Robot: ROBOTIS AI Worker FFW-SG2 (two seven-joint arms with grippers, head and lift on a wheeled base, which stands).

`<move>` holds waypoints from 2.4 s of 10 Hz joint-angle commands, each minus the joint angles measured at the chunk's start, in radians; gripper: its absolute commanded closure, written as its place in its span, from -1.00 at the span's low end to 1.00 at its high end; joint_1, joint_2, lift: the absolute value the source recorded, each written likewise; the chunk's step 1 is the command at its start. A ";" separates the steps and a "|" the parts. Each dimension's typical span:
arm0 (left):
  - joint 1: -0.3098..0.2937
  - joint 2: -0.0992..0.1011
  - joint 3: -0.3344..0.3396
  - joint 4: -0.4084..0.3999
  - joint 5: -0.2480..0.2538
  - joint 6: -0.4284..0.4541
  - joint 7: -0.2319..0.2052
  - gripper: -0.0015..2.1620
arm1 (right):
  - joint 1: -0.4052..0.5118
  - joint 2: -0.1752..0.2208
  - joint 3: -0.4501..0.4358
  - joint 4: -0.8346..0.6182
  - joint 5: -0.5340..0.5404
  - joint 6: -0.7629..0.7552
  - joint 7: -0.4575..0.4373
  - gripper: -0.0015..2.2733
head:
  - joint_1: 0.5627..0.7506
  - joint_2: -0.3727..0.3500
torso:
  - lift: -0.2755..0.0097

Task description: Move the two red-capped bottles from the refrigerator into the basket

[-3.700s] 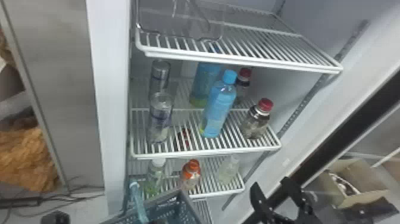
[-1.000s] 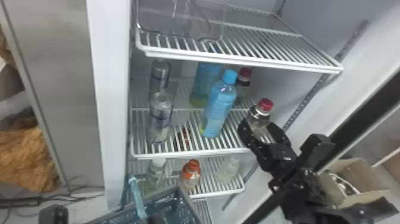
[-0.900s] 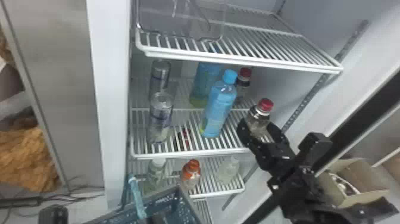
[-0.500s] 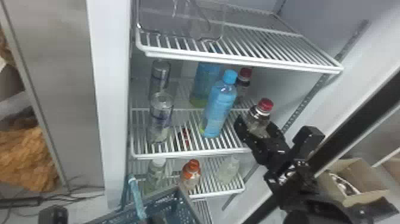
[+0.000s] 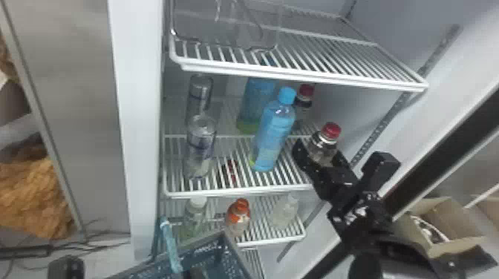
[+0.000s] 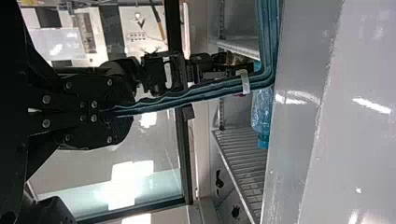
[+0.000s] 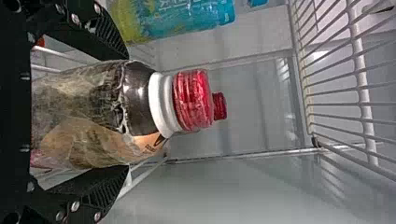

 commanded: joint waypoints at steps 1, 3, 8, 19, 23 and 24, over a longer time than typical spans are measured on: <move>0.001 0.000 0.001 0.000 0.001 0.000 0.000 0.08 | -0.005 -0.003 0.000 0.016 -0.020 0.000 0.002 -0.44 | 0.41 -0.94 | 0.93; 0.001 0.000 0.001 0.000 0.001 -0.002 -0.002 0.08 | 0.000 -0.008 -0.002 0.011 -0.010 0.000 0.002 -0.07 | 0.41 -0.94 | 0.93; -0.001 -0.001 -0.001 0.000 0.001 -0.005 -0.002 0.08 | 0.108 -0.006 -0.004 -0.158 -0.056 0.012 0.000 0.05 | 0.41 -0.94 | 0.93; -0.001 -0.003 0.001 0.000 -0.003 -0.005 0.000 0.08 | 0.542 0.030 -0.092 -0.654 -0.186 0.267 0.006 0.05 | 0.41 -0.94 | 0.93; -0.006 0.002 0.007 0.000 -0.001 -0.007 0.000 0.08 | 0.653 0.050 -0.171 -0.769 -0.198 0.388 0.087 0.05 | 0.41 -0.94 | 0.93; -0.011 0.000 0.009 0.000 0.001 -0.010 0.000 0.08 | 0.667 0.050 -0.175 -0.774 -0.202 0.412 0.110 0.05 | 0.41 -0.94 | 0.93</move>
